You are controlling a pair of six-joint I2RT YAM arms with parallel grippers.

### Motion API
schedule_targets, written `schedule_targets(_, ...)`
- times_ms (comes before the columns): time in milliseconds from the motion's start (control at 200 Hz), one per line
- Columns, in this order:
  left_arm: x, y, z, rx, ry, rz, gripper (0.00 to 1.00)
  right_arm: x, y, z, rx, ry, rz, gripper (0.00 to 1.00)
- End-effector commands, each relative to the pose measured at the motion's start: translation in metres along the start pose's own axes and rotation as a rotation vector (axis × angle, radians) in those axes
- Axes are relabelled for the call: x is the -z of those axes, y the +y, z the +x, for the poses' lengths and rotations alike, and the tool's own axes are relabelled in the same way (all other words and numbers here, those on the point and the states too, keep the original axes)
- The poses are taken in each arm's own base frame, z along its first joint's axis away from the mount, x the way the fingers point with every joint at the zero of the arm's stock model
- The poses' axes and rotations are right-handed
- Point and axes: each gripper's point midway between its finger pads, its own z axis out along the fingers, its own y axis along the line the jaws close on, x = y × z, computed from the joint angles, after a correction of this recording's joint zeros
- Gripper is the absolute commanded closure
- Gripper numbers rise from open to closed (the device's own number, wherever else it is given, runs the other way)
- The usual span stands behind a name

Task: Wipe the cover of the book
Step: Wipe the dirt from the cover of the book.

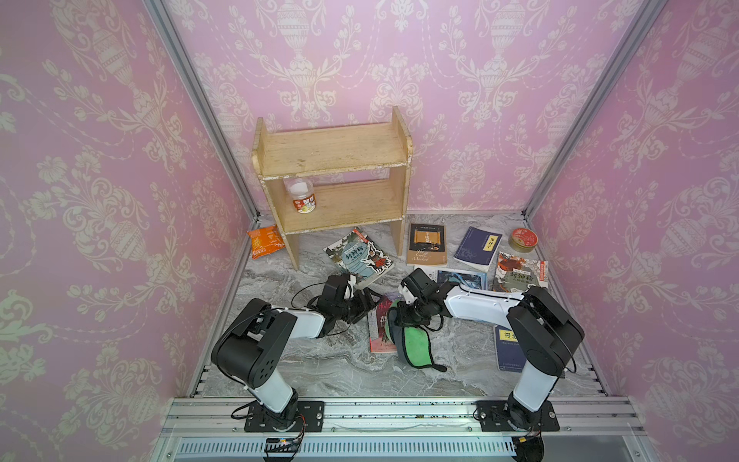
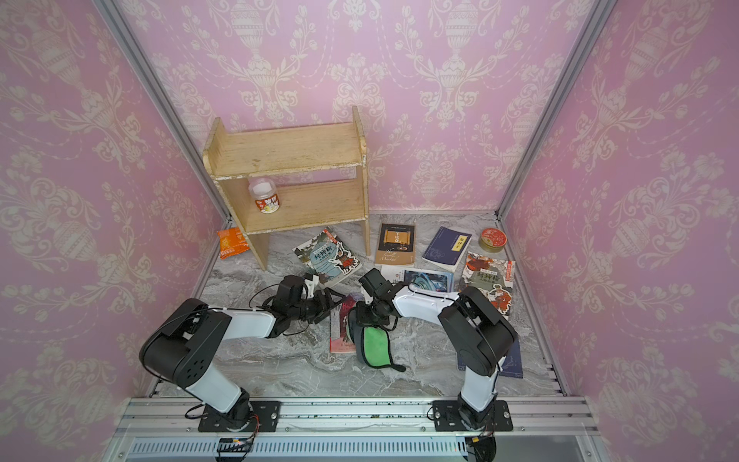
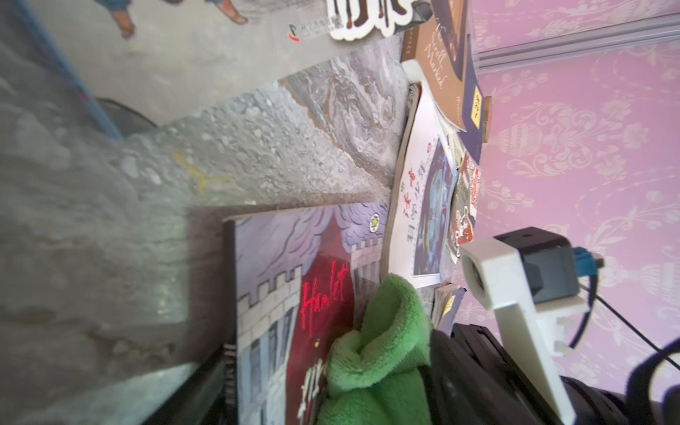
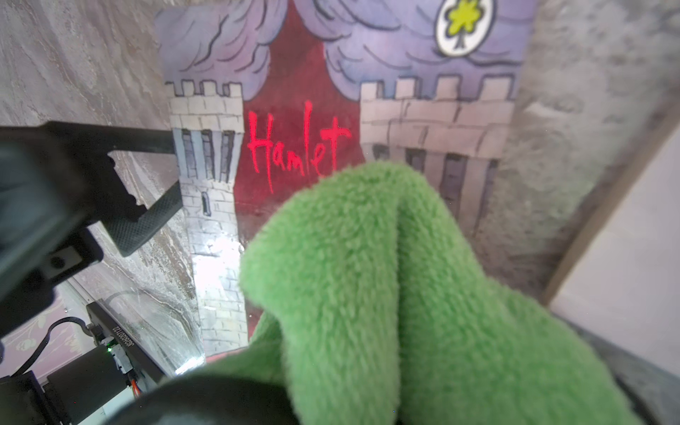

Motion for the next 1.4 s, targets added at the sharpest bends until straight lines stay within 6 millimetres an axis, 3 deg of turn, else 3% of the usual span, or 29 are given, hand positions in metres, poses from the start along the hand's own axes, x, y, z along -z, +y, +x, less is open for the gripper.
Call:
schedule_targets(0,-0.004,0.027,0.005,0.032,0.04,-0.081,0.38,-0.025,-0.049,0.037,-0.047,0.127,0.14,1.0)
schedule_targets(125,-0.001,0.034,-0.001,0.055,0.029,-0.086,0.63,-0.029,-0.051,0.033,-0.038,0.137,0.134,1.0)
schedule_targets(420,0.001,0.033,-0.006,0.053,0.022,-0.085,1.0,-0.041,-0.055,0.012,-0.049,0.128,0.126,1.0)
schedule_targets(555,0.003,0.037,-0.003,0.07,0.013,-0.076,1.0,-0.044,-0.037,-0.014,-0.036,0.103,0.104,1.0)
schedule_targets(585,0.002,0.036,-0.002,0.074,0.011,-0.072,1.0,-0.043,-0.022,-0.027,-0.022,0.085,0.079,1.0)
schedule_targets(635,0.003,0.038,-0.001,0.088,0.005,-0.068,1.0,-0.046,-0.006,-0.03,-0.006,0.089,0.047,1.0)
schedule_targets(731,0.002,0.04,-0.001,0.103,-0.006,-0.063,1.0,-0.056,0.033,-0.011,0.066,0.14,-0.018,1.0)
schedule_targets(821,0.003,0.045,0.0,0.113,-0.014,-0.068,1.0,-0.062,0.057,0.03,0.145,0.218,-0.052,1.0)
schedule_targets(906,0.002,0.048,0.002,0.123,-0.014,-0.072,1.0,-0.057,0.049,0.062,0.159,0.272,-0.048,1.0)
schedule_targets(931,0.001,0.048,0.002,0.124,-0.013,-0.072,1.0,-0.056,0.032,0.075,0.141,0.295,-0.025,1.0)
schedule_targets(986,0.0,0.049,0.002,0.132,-0.012,-0.071,1.0,-0.047,0.01,0.081,0.116,0.292,0.004,1.0)
schedule_targets(1071,-0.001,0.049,0.003,0.134,-0.009,-0.064,1.0,-0.032,-0.02,0.072,0.04,0.26,0.026,1.0)
schedule_targets(1166,-0.001,0.049,0.004,0.136,-0.004,-0.058,1.0,-0.023,-0.037,0.041,-0.035,0.199,0.033,1.0)
schedule_targets(1231,-0.001,0.049,0.005,0.136,-0.002,-0.056,1.0,-0.024,-0.031,0.023,-0.027,0.174,0.046,1.0)
schedule_targets(1301,-0.001,0.051,0.007,0.141,0.002,-0.062,1.0,-0.031,-0.002,0.009,0.016,0.17,0.009,1.0)
schedule_targets(1346,-0.001,0.052,0.009,0.143,0.001,-0.062,1.0,-0.035,0.024,0.006,0.057,0.173,-0.024,1.0)
schedule_targets(1396,0.0,0.055,0.011,0.151,-0.001,-0.066,1.0,-0.041,0.047,0.021,0.117,0.211,-0.042,1.0)
